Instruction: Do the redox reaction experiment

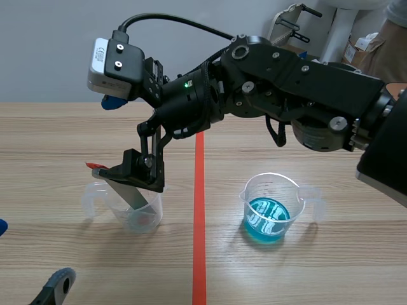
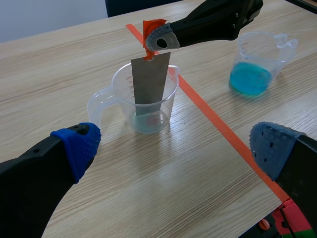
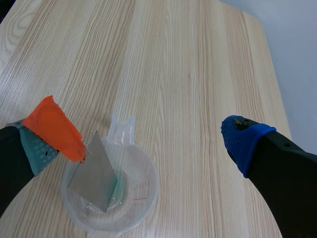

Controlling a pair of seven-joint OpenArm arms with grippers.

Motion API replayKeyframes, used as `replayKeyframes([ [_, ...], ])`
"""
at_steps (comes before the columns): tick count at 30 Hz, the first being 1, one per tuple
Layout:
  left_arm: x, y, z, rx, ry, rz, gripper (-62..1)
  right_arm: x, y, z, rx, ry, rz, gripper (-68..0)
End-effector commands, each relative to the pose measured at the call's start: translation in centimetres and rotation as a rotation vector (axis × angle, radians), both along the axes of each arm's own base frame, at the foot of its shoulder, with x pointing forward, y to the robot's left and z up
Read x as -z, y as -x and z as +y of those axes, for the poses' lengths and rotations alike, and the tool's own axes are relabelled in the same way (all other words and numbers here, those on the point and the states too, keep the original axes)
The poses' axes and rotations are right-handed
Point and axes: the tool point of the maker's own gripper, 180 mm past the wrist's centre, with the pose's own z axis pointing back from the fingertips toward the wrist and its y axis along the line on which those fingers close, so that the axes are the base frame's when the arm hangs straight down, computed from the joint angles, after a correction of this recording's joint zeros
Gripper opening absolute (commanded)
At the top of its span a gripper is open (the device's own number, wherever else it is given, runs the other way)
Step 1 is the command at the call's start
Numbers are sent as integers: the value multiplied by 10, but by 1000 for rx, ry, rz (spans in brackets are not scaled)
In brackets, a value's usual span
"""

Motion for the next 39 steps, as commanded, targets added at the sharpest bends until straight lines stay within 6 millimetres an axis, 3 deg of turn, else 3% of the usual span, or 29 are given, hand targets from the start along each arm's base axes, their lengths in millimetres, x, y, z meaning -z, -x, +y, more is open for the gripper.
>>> replayKeyframes([
  [1,-11,-4,-4,1,19,-37,14,-16,-1,4,-16,-38,-18,4],
  [5,-11,-4,-4,1,19,-36,14,-8,10,-2,-19,-58,23,4],
  [10,-11,-4,-4,1,19,-37,14,3,22,-24,60,-114,74,4],
  [25,-5,-3,3,-17,-17,-11,14,3,48,-136,472,-241,173,4],
  [31,-18,-12,20,-71,-31,-28,14,-5,65,-174,610,-253,179,4],
  [39,-28,-28,36,-115,-109,-4,14,-33,83,-198,733,-228,164,4],
])
